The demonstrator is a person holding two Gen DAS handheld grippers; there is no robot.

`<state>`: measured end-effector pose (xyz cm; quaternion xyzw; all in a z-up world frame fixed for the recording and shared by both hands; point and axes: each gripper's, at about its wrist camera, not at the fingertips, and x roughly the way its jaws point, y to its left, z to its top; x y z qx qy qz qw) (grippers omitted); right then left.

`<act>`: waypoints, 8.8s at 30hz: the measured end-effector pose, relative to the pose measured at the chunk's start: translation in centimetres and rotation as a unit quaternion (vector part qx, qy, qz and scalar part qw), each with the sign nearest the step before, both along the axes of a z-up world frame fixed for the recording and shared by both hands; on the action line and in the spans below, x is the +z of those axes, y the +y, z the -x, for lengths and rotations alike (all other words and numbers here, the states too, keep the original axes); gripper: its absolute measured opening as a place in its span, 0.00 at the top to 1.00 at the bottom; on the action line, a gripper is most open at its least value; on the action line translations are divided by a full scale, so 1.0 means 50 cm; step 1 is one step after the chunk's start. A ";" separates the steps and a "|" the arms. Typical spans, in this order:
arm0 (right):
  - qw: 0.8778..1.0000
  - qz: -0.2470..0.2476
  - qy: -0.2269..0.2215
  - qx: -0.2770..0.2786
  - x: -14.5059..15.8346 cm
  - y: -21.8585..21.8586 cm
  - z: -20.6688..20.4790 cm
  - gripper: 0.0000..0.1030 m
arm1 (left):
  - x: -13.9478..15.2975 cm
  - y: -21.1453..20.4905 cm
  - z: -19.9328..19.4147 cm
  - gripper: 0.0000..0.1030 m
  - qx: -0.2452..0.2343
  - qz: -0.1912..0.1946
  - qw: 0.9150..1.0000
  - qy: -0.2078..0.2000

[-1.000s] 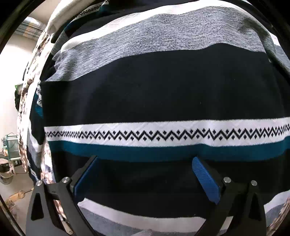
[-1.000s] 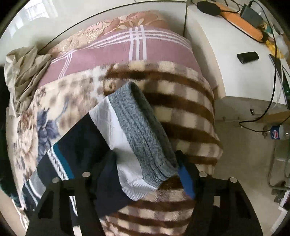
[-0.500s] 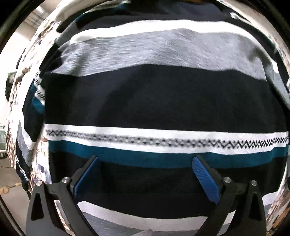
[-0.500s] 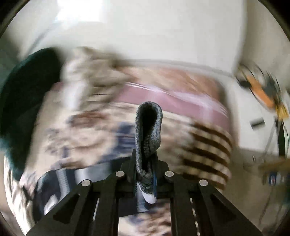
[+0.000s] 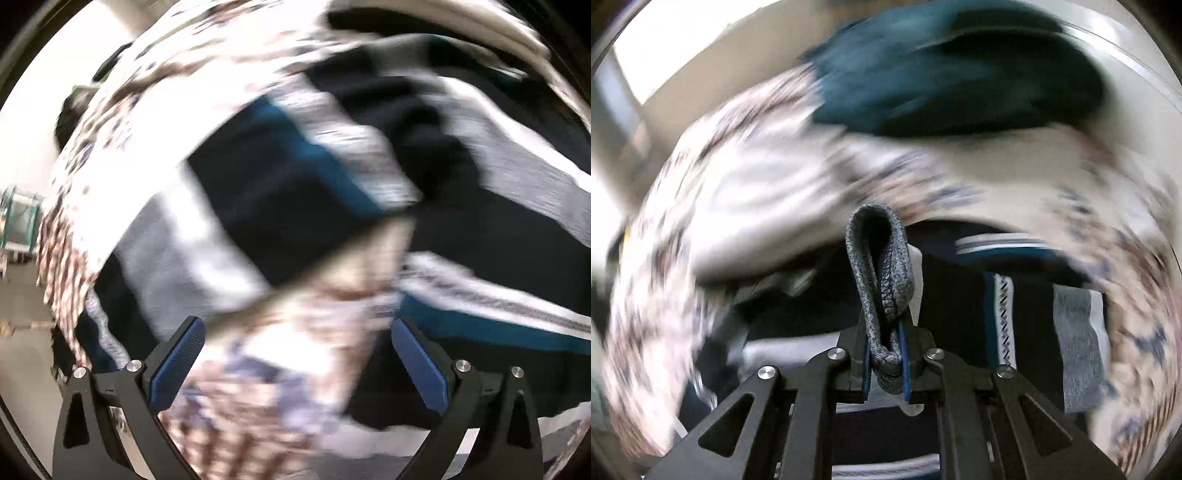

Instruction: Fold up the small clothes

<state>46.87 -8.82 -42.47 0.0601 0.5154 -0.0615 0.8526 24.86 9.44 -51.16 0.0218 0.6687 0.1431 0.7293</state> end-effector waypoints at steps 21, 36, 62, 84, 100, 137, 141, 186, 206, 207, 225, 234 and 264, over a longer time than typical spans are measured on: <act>0.989 0.026 0.144 -0.023 -0.082 0.042 0.136 0.15 | -0.028 0.318 0.038 0.00 0.237 0.129 0.963 -0.011; 0.976 0.056 0.189 -0.090 -0.079 -0.050 0.196 0.11 | -0.094 0.580 0.179 0.52 0.568 0.232 0.775 -0.149; 0.966 -0.045 0.182 -0.176 -0.104 -0.462 0.343 0.11 | 0.288 -0.303 -0.296 0.92 -0.136 0.212 0.924 -0.287; 0.951 -0.219 0.125 -0.179 -0.049 -0.707 0.267 0.11 | 0.191 -0.302 -0.289 0.18 -0.092 0.169 0.965 -0.180; 0.976 -0.061 0.186 -0.091 -0.013 -0.531 0.107 0.62 | 0.050 0.044 -0.239 0.19 0.205 0.266 0.926 -0.171; 0.935 -0.133 0.217 0.247 -0.089 0.143 -0.251 0.96 | -0.090 0.141 -0.319 0.64 0.275 0.519 0.796 -0.144; 0.941 -0.126 0.204 0.238 -0.074 0.132 -0.259 0.97 | -0.070 0.105 -0.325 0.96 0.217 0.452 0.856 -0.130; 0.967 -0.119 0.224 -0.035 -0.063 -0.495 0.316 0.25 | 0.086 0.026 -0.242 0.08 -0.008 0.239 0.968 -0.071; 0.931 -0.198 0.267 -0.149 -0.207 -0.631 0.938 0.94 | 0.007 0.035 0.192 0.94 -0.084 0.220 0.971 -0.049; 0.936 -0.185 0.261 -0.146 -0.186 -0.620 0.949 0.94 | 0.023 0.042 0.200 0.95 -0.088 0.221 0.970 -0.054; 0.944 -0.223 0.233 -0.069 0.070 -0.657 0.753 0.18 | 0.211 -0.100 0.179 0.19 -0.053 0.187 0.977 -0.086; 0.939 -0.246 0.240 0.018 0.077 -0.801 0.420 0.09 | 0.137 -0.513 0.165 0.18 -0.079 0.214 0.973 -0.040; 0.844 -0.449 0.284 0.076 -0.317 -0.748 -0.019 0.09 | 0.056 -0.788 0.232 0.93 -0.106 0.100 0.987 -0.070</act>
